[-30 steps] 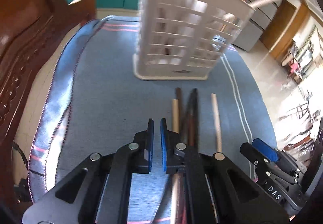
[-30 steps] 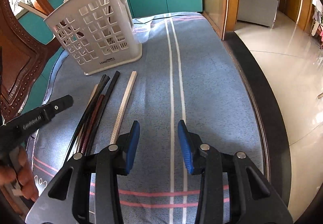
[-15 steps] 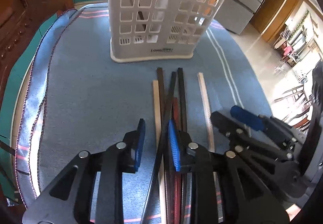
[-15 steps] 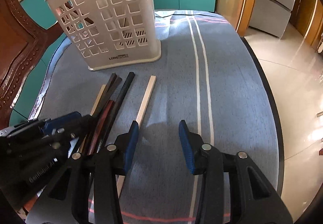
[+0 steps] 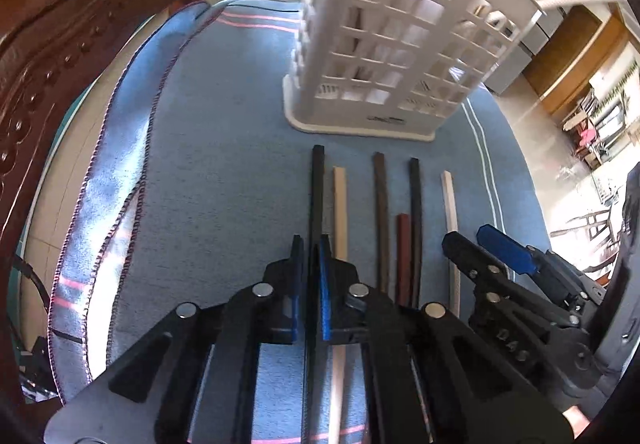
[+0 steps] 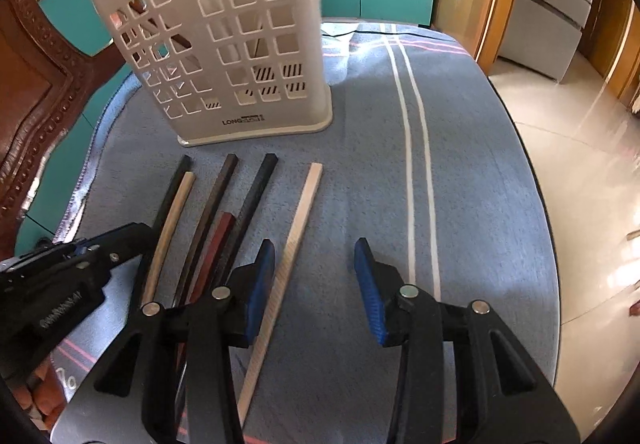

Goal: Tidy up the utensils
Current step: 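Grasp the black chopstick with the left gripper while the right grasps the light chopstick, then lift both held chopsticks and insert them into the white holder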

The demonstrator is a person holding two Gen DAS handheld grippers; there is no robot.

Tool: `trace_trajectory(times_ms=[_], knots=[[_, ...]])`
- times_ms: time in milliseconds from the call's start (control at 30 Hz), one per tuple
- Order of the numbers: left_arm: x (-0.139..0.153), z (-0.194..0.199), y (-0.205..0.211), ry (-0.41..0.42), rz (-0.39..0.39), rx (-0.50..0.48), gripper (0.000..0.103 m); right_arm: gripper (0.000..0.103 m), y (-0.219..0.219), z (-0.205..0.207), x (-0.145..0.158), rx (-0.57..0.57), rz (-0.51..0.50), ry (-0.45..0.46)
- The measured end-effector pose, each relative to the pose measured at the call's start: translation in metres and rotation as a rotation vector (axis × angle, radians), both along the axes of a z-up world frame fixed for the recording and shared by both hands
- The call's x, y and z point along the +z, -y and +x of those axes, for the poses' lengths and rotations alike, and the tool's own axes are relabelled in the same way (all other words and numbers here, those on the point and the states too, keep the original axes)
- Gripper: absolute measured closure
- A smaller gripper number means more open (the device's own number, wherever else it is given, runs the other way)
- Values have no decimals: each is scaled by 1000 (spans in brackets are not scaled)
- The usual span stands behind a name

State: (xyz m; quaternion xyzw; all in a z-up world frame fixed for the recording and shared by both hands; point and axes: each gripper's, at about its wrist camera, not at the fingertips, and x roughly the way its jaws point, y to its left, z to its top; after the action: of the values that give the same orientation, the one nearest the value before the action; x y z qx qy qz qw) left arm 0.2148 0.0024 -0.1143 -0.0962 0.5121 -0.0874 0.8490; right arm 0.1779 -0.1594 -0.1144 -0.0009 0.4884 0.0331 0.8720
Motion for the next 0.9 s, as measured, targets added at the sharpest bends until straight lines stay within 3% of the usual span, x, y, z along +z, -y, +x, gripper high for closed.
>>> trace_trajectory(times_ms=[100, 200, 300, 533, 600, 667, 767, 900], knots=[[-1, 3, -2, -4, 6, 10, 91, 62, -10, 2, 0, 19, -63, 8], [-2, 2, -4, 1, 31, 18, 82, 77, -11, -1, 1, 42, -67, 4], [-2, 7, 3, 9, 72, 5, 74, 80, -7, -2, 3, 37, -78, -15], [1, 27, 26, 31, 200, -7, 74, 75, -4, 13, 2, 24, -78, -47], [2, 28, 29, 38, 217, -11, 78, 76, -8, 12, 2, 32, -81, -40], [3, 28, 27, 41, 201, -19, 96, 90, -12, 11, 3, 51, -51, -32], [10, 21, 26, 39, 139, -18, 96, 95, -8, 12, 4, 43, 3, -28], [30, 11, 12, 109, 62, -6, 96, 97, 12, 3, 18, 10, 122, 6]])
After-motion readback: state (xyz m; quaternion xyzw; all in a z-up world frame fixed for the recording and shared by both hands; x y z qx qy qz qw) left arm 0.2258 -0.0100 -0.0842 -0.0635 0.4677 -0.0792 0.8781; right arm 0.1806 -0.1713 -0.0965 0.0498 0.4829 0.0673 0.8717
